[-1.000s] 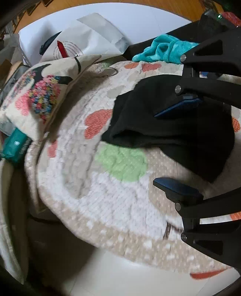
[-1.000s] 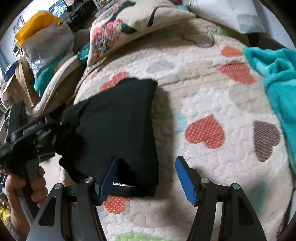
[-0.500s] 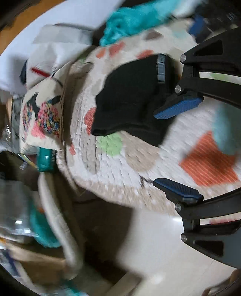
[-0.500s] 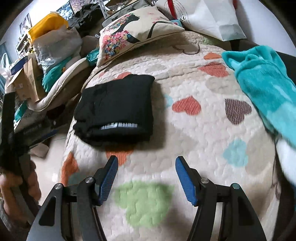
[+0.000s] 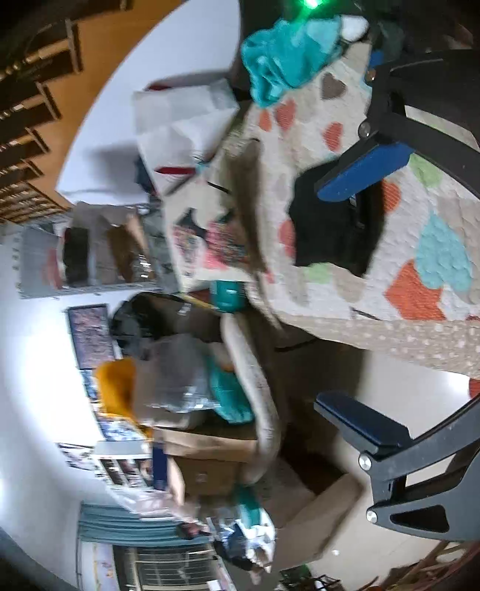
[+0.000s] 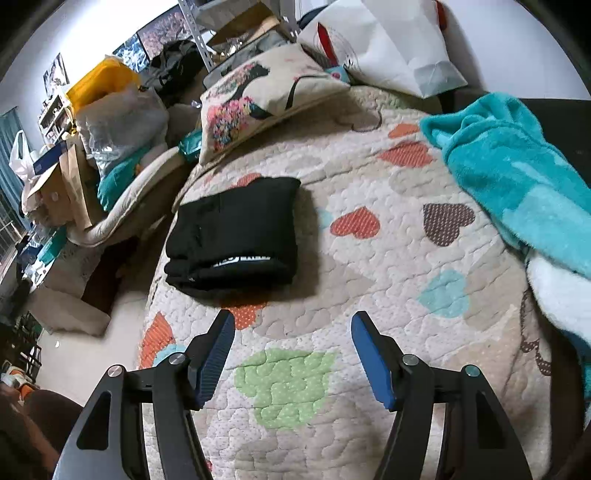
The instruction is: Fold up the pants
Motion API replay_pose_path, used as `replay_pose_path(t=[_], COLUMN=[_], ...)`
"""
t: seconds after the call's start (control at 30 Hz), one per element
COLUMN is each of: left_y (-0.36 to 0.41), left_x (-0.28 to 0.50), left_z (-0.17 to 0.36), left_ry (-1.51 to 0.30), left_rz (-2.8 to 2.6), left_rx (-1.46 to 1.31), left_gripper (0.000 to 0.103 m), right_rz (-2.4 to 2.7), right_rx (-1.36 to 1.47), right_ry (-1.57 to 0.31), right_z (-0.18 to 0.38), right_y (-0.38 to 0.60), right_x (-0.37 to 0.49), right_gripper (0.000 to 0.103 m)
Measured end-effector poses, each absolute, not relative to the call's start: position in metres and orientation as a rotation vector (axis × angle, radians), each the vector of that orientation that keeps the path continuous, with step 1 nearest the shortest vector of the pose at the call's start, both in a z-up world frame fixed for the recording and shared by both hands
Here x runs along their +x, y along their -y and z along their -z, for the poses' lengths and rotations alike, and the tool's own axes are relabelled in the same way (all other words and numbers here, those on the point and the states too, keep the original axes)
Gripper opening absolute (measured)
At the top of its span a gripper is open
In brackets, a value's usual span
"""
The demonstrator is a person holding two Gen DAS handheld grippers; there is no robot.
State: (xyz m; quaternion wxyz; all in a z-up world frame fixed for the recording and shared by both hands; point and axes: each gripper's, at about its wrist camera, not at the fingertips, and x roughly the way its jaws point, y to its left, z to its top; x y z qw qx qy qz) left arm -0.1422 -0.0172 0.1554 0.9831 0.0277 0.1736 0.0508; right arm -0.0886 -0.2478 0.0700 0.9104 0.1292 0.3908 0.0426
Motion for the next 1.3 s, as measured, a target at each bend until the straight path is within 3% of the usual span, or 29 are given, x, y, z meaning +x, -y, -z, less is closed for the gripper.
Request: replay_pose_path(t=[0.1, 0.23, 0.6, 1.3], left_y=[0.020, 0.006, -0.006, 0.002], left_x=[-0.142, -0.125, -0.109, -0.111], left_z=[-0.166, -0.159, -0.126, -0.114], left_ry=[-0.349, -0.488, -0.653, -0.671], left_rz=[-0.019, 0.046, -0.120, -0.001], left_rx=[0.001, -0.157, -0.092, -0.095], left_gripper=[0.103, 0.103, 0.103, 0.103], right_rz=[-0.093, -0.107, -0.127, -0.115], right_rx=[0.270, 0.227, 0.126, 0.093], right_ry=[-0.778, -0.752, -0.782, -0.826], right_z=[-0.076, -0.081, -0.066, -0.052], right_y=[0.247, 0.238, 0.213, 0.203], right_x=[-0.092, -0.096, -0.108, -0.109], right_gripper=[0.071, 0.071, 0.073, 0.076])
